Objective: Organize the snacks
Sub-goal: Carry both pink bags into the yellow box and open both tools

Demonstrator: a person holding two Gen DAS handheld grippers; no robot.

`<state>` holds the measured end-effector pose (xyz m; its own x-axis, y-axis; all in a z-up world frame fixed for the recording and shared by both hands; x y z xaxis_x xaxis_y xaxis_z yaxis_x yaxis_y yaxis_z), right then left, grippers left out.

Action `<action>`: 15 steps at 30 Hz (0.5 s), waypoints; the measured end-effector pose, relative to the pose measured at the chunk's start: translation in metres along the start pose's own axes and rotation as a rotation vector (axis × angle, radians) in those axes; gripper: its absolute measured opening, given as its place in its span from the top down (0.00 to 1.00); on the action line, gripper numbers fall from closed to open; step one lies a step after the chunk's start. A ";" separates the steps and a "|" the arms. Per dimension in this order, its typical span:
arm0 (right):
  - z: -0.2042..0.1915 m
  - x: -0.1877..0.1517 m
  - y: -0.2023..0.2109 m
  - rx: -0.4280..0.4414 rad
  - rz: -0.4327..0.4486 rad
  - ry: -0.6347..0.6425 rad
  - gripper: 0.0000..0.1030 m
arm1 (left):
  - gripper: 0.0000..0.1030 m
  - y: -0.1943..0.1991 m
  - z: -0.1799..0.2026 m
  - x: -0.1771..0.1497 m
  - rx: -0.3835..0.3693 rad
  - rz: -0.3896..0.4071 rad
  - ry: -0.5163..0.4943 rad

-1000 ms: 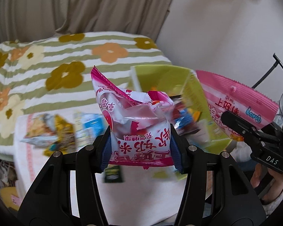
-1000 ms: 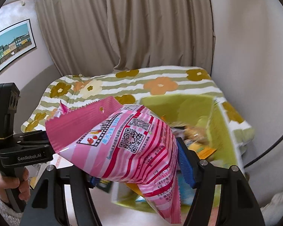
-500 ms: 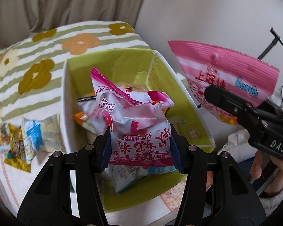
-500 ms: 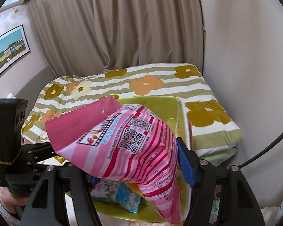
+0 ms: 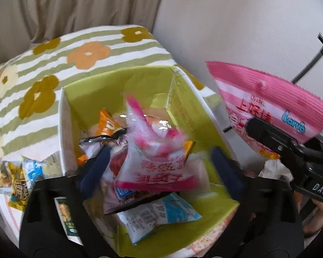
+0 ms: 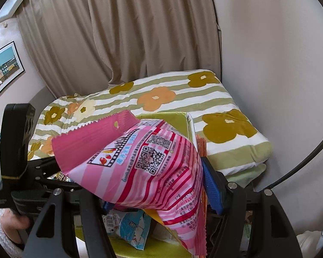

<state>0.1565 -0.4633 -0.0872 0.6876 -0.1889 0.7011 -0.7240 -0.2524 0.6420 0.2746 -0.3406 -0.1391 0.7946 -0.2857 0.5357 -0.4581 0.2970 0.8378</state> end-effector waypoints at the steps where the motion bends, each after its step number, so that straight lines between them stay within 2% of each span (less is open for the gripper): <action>1: 0.000 -0.001 0.000 -0.004 -0.003 -0.003 0.39 | 0.02 0.000 -0.002 0.000 0.000 -0.004 -0.004; 2: 0.000 -0.002 -0.001 -0.011 -0.008 -0.003 0.39 | 0.02 -0.001 -0.005 -0.001 -0.005 -0.018 -0.012; 7: 0.000 0.000 -0.005 -0.009 -0.024 -0.003 0.39 | 0.02 0.006 -0.023 -0.021 0.068 -0.034 -0.032; 13: -0.002 0.015 -0.021 -0.002 -0.036 0.021 0.39 | 0.02 0.016 -0.049 -0.033 0.038 -0.019 0.055; 15: -0.002 0.024 -0.032 0.003 -0.048 0.026 0.39 | 0.02 0.019 -0.057 -0.034 0.050 -0.018 0.074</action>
<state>0.1959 -0.4576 -0.0903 0.7201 -0.1519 0.6771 -0.6897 -0.2639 0.6743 0.2614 -0.2737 -0.1477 0.8292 -0.2216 0.5132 -0.4618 0.2457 0.8523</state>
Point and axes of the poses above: each gripper's, at about its wrist camera, not at the fingertips, and y roughly against the way its jaws point, z to its right, x to its top, the point moved 3 cm from there along -y, roughly the way its jaws point, and after that the axes turned 8 degrees about x, right-handed, at the moved point
